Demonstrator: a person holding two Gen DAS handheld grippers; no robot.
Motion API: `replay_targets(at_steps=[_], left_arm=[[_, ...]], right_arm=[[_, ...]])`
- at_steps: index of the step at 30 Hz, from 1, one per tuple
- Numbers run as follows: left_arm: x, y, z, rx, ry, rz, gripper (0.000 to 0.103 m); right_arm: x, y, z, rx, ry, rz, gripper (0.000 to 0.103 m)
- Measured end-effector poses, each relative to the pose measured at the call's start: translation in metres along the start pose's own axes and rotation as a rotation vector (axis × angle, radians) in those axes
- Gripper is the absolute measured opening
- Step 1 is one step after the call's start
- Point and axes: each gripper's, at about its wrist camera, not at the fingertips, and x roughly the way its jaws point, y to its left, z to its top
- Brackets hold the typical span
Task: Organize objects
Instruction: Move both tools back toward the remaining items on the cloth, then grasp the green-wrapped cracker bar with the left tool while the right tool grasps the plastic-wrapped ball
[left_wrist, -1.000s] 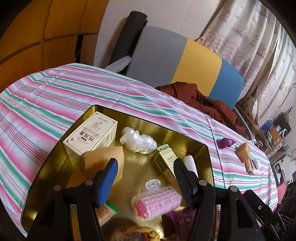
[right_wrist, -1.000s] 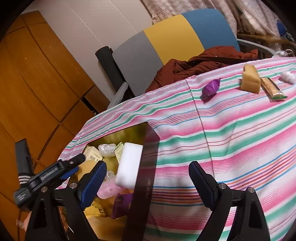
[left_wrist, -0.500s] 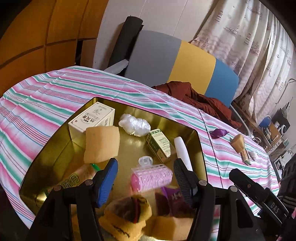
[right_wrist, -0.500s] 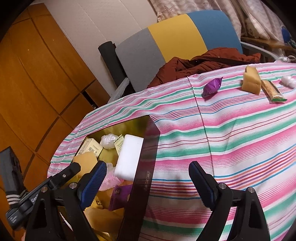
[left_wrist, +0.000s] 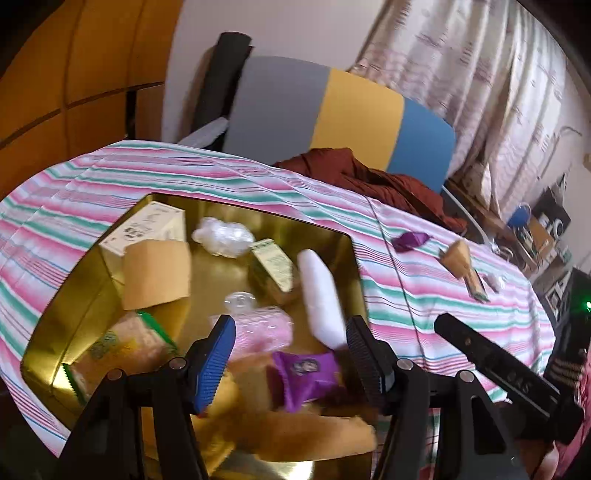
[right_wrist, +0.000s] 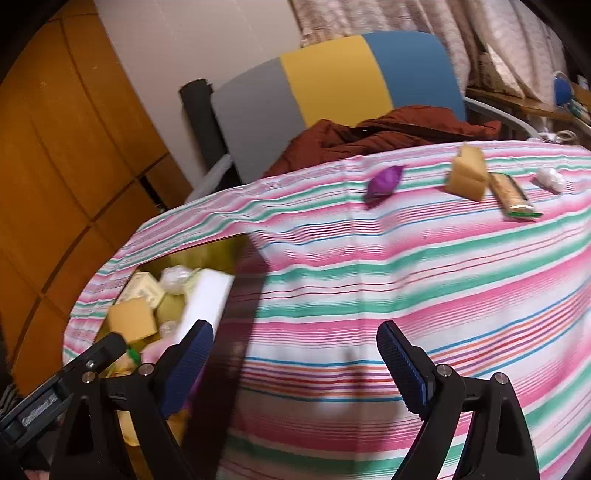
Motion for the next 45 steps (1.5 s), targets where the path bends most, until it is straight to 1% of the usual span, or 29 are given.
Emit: replay_targets(at_steps=[8,14,18,24,28,31,33,36,39,41,45], left_arm=[[0.007,-0.042,-0.006,0.072,0.035,-0.045,0.063],[0.013,-0.080,-0.013,0.158,0.060,-0.085,0.063],[0.022,-0.108,-0.018,0.205,0.091,-0.122,0.063],[0.040,-0.152,-0.025,0.280,0.138,-0.174,0.063],[0.053,-0.179,-0.029,0.333,0.171,-0.194,0.064],[0.064,-0.203,-0.029,0.375,0.180,-0.216,0.063],[0.070,-0.216,-0.026,0.385,0.182,-0.238,0.063],[0.083,-0.242,-0.023,0.408,0.184,-0.263,0.064],[0.100,-0.269,-0.021,0.433,0.190,-0.282,0.064],[0.117,-0.291,-0.019,0.445,0.202,-0.291,0.064],[0.152,-0.324,-0.010,0.434,0.230,-0.294,0.064]], right_arm=[[-0.004,-0.052,0.007,0.074,-0.002,-0.075,0.091],[-0.008,-0.088,0.009,0.080,-0.006,-0.141,0.091],[-0.011,-0.118,0.012,0.091,-0.011,-0.193,0.091],[-0.024,-0.168,0.026,0.109,-0.052,-0.309,0.091],[-0.029,-0.204,0.036,0.114,-0.071,-0.397,0.091],[-0.032,-0.229,0.043,0.106,-0.079,-0.469,0.091],[-0.033,-0.247,0.047,0.116,-0.089,-0.514,0.091],[-0.035,-0.266,0.046,0.140,-0.103,-0.574,0.091],[-0.036,-0.284,0.040,0.226,-0.100,-0.553,0.091],[-0.040,-0.292,0.036,0.273,-0.117,-0.559,0.091],[-0.047,-0.296,0.031,0.312,-0.158,-0.574,0.091]])
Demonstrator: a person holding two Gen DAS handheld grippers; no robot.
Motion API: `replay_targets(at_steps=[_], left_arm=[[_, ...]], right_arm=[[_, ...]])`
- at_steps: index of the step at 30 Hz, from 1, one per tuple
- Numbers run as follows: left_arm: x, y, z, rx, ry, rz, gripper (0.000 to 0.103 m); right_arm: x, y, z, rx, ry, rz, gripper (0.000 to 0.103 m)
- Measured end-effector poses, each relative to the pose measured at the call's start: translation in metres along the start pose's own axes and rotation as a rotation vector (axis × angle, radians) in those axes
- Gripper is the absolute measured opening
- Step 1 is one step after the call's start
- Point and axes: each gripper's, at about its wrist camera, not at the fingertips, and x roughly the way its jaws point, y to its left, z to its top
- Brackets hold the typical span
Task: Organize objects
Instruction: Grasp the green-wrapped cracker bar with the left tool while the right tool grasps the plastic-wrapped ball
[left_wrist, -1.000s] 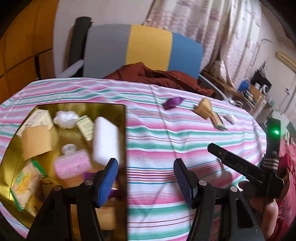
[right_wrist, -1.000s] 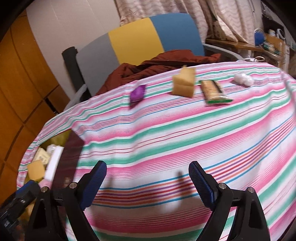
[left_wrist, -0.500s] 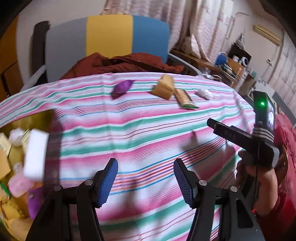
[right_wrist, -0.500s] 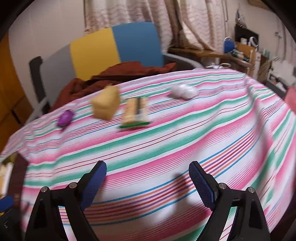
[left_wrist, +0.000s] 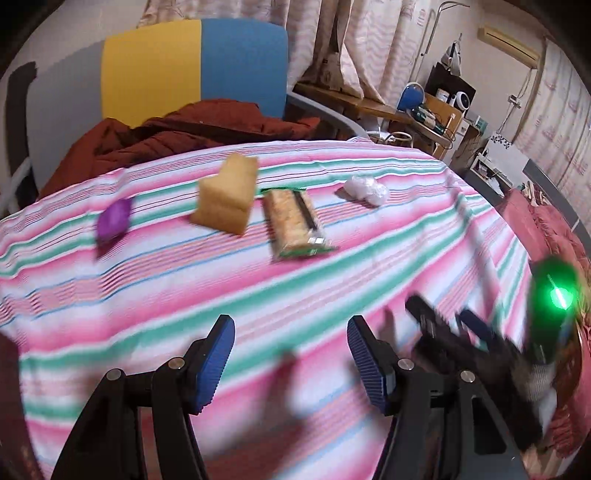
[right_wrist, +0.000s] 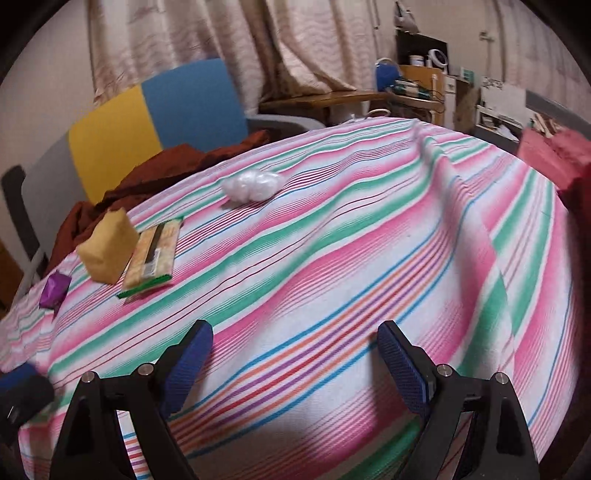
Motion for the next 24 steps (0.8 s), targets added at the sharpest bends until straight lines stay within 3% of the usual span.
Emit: replay_targets(at_steps=[6,13,15,18,24], left_arm=[[0.058,-0.021,0.044,0.027,0.008,0.053,0.065],[0.099,-0.022,0.063,0.066,0.042,0.109,0.065],[0.103,-0.021,0.060,0.105,0.029,0.115,0.063],[0.100,-0.015,0.055,0.109,0.000,0.115,0.051],[0.087,-0.010,0.042,0.141,-0.033,0.109,0.050]], right_arm=[[0.003,0.004,-0.002,-0.008,-0.008,-0.024,0.091],[0.002,0.001,-0.005,0.006,-0.024,-0.012,0.091],[0.001,0.002,-0.005,0.002,-0.024,-0.016,0.091],[0.001,0.001,-0.005,0.004,-0.025,-0.013,0.091],[0.002,0.004,-0.003,-0.008,-0.001,-0.020,0.092]])
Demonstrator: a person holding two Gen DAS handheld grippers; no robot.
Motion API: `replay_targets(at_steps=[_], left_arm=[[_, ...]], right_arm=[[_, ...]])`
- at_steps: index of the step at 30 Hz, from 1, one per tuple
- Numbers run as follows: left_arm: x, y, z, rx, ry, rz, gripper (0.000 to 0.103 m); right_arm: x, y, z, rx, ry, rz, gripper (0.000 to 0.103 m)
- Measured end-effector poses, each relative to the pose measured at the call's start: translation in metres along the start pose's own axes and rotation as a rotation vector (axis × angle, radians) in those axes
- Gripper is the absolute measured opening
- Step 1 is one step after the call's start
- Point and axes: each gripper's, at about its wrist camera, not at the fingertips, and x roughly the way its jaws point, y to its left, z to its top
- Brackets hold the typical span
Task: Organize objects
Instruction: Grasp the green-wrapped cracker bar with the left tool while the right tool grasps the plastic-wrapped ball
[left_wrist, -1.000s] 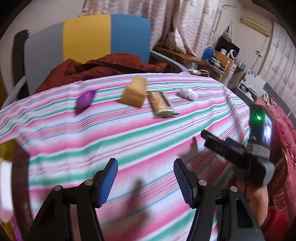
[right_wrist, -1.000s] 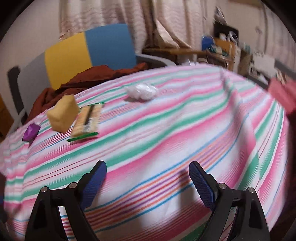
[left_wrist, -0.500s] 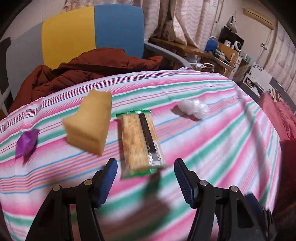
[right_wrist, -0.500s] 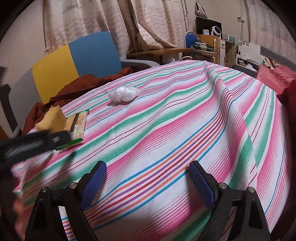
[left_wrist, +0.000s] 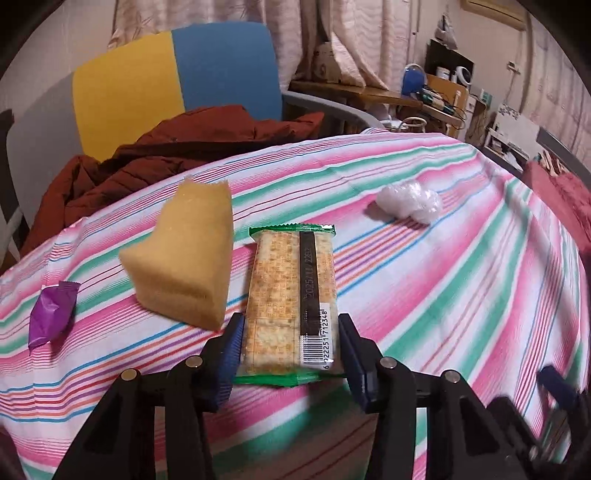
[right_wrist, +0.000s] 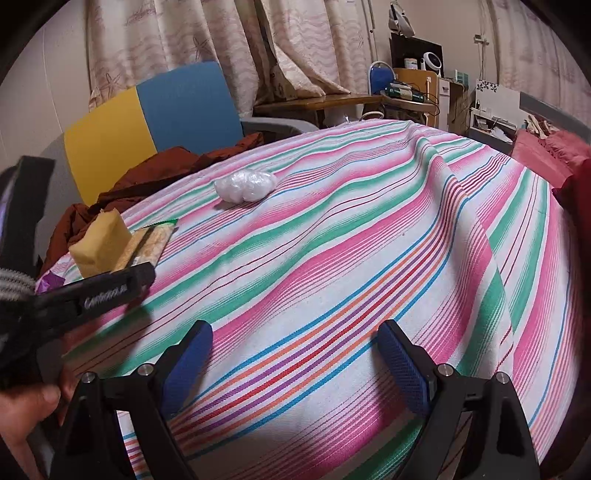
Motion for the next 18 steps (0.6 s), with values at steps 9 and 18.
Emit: replay_targets(at_steps=[9,18], left_arm=[[0.000,0.002,-0.003,-0.008,-0.015,-0.011,0.050],[0.002,0.003,-0.004,-0.015,-0.027,-0.021,0.050]], right_arm=[[0.011,0.001,0.063,0.004,0.005,0.109,0.092],[0.100,0.031,0.124,-0.154,0.011,0.108,0.084]])
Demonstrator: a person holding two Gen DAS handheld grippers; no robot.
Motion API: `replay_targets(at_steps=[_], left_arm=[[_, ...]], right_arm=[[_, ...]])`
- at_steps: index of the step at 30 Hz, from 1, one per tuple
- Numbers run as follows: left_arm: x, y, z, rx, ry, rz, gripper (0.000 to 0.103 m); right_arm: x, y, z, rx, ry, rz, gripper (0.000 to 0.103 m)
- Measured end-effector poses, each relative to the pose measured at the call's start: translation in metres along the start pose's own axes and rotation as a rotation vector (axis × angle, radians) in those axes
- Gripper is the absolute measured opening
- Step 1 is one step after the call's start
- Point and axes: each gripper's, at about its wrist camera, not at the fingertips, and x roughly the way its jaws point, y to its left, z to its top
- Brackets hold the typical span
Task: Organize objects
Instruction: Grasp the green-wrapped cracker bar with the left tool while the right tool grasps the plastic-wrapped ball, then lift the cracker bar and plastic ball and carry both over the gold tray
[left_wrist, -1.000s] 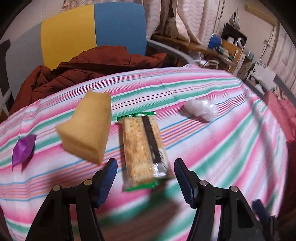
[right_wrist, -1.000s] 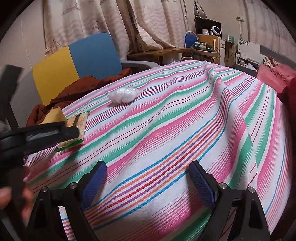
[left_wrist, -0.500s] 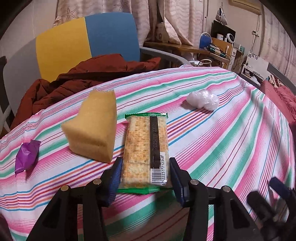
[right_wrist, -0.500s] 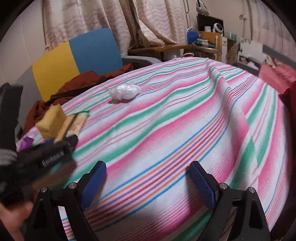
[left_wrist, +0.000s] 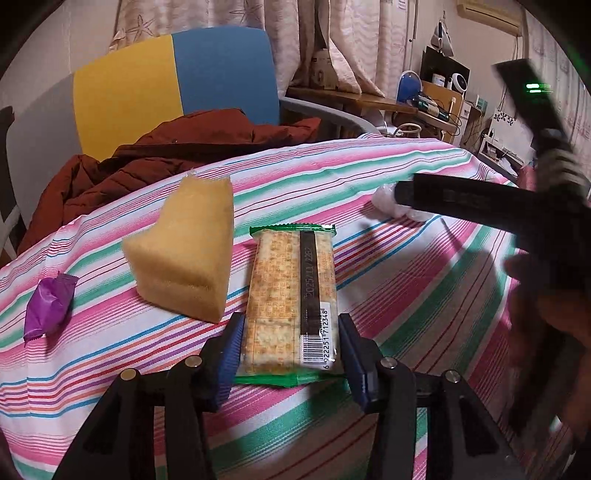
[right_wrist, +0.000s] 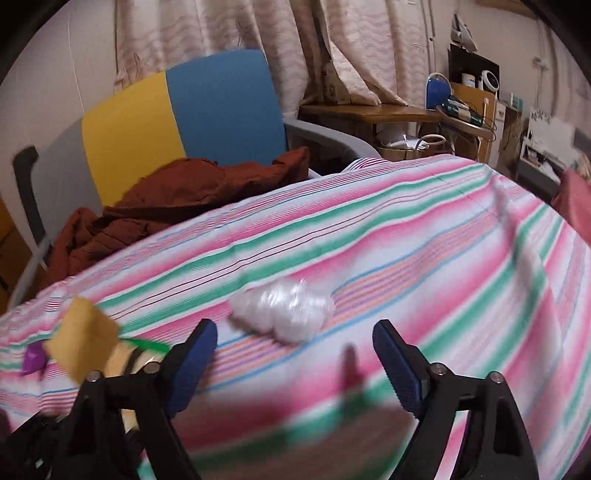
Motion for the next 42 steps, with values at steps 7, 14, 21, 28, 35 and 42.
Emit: replay_targets(at_steps=[7,14,21,28,35,42], left_arm=[[0.002,0.000,-0.001,-0.004,-0.011,-0.005,0.051],[0.001,-0.002,-0.003,0.002,-0.016,0.002,0.050],[-0.008,-0.003,-0.002,0.008,-0.046,0.044,0.049],[-0.037,0.000,-0.017,0.014,-0.103,0.048,0.049],[-0.070,0.006,-0.048,0.000,-0.102,-0.002,0.048],[-0.078,0.035,-0.072,-0.112,-0.026,-0.092,0.047]], right_arm=[[0.037,0.002,0.006,0.023,0.078,0.044,0.065],[0.025,0.001,-0.002,0.032,0.029,0.016,0.060],[-0.002,0.011,-0.021,0.017,-0.009,-0.018,0.060],[-0.032,0.024,-0.041,-0.017,-0.049,-0.041,0.060],[-0.057,0.037,-0.065,-0.037,-0.044,-0.016,0.060],[-0.071,0.034,-0.094,0.044,0.007,-0.021,0.060]])
